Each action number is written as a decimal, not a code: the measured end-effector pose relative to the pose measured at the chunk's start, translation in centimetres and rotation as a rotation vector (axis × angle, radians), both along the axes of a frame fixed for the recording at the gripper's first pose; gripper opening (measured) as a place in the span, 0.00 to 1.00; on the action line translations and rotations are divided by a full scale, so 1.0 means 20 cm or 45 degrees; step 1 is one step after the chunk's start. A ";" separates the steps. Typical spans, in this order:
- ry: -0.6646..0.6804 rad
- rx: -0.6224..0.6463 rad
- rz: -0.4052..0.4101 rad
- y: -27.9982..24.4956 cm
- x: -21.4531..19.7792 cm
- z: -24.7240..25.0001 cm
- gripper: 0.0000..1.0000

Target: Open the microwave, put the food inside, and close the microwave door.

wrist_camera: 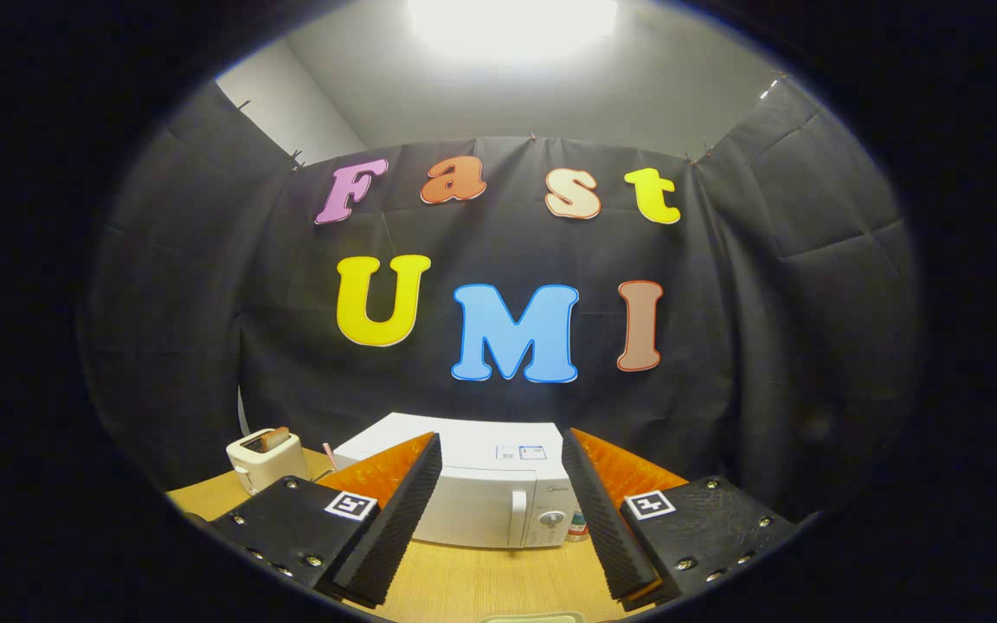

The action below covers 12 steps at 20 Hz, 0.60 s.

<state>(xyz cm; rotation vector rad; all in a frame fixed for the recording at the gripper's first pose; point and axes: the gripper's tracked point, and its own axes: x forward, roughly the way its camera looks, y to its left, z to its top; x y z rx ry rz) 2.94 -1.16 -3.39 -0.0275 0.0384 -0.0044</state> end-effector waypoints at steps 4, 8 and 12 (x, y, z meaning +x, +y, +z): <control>0.025 -0.007 -0.005 -0.03 0.09 -0.16 0.89; 0.023 0.025 0.019 -0.03 0.19 -0.32 0.89; 0.036 -0.039 0.000 -0.06 0.31 -0.52 0.89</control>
